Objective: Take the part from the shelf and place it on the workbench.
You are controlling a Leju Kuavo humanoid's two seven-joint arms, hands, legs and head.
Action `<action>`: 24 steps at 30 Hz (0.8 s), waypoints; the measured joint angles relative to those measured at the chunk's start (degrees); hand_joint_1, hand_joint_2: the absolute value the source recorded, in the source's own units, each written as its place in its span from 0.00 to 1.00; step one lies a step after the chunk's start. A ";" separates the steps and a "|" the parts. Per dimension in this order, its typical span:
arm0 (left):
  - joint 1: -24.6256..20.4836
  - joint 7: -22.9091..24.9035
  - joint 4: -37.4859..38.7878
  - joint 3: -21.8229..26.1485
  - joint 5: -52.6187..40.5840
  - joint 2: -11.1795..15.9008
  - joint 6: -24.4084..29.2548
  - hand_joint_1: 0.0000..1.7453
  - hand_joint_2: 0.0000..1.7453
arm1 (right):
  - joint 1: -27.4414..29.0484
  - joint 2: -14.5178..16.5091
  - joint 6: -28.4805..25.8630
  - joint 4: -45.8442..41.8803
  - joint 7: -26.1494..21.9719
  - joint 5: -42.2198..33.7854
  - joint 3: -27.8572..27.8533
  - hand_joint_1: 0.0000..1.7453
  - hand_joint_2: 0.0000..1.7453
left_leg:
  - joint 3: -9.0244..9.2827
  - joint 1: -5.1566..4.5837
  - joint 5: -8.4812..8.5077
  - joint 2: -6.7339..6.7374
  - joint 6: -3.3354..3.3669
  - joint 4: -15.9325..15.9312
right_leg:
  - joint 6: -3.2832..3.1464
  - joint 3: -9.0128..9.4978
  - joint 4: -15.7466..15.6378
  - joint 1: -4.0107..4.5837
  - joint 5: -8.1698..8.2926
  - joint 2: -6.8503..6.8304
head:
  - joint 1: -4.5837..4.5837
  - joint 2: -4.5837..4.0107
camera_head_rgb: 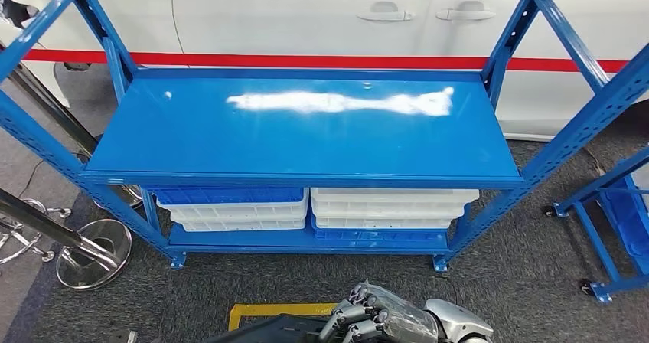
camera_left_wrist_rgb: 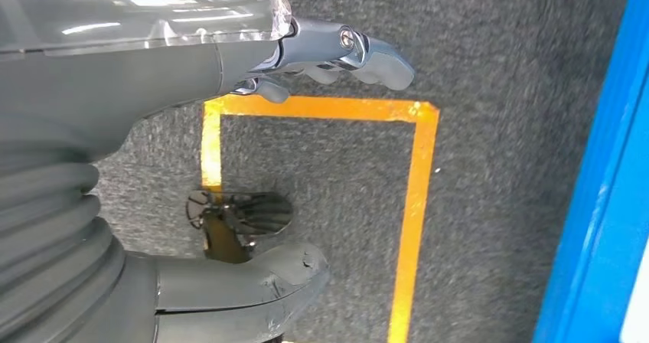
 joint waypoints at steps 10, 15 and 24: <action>-0.05 -0.36 0.00 -0.33 0.15 0.03 0.33 0.00 1.00 | 0.24 -1.33 -0.71 -0.83 -0.01 0.50 0.29 1.00 1.00 | -4.73 0.28 -2.32 0.34 -3.15 5.97 | -2.68 8.29 -15.72 -0.05 5.07 -1.98 | -0.04 0.00; 0.04 -0.99 0.00 -0.34 0.65 0.02 0.38 0.00 1.00 | 0.12 -1.36 -0.73 -0.88 0.13 0.12 0.68 1.00 1.00 | -6.50 0.36 -9.50 -2.24 -3.20 18.75 | -3.41 4.45 -15.41 0.51 7.96 -1.08 | -0.04 0.00; 1.78 -0.83 0.00 -0.19 1.45 0.71 2.95 0.00 1.00 | 2.84 -0.19 -7.14 -1.59 0.73 -0.33 0.88 1.00 1.00 | 5.72 -0.35 -4.26 -2.47 -0.79 -0.75 | -1.21 1.75 -15.08 0.68 10.61 -0.35 | -0.04 0.00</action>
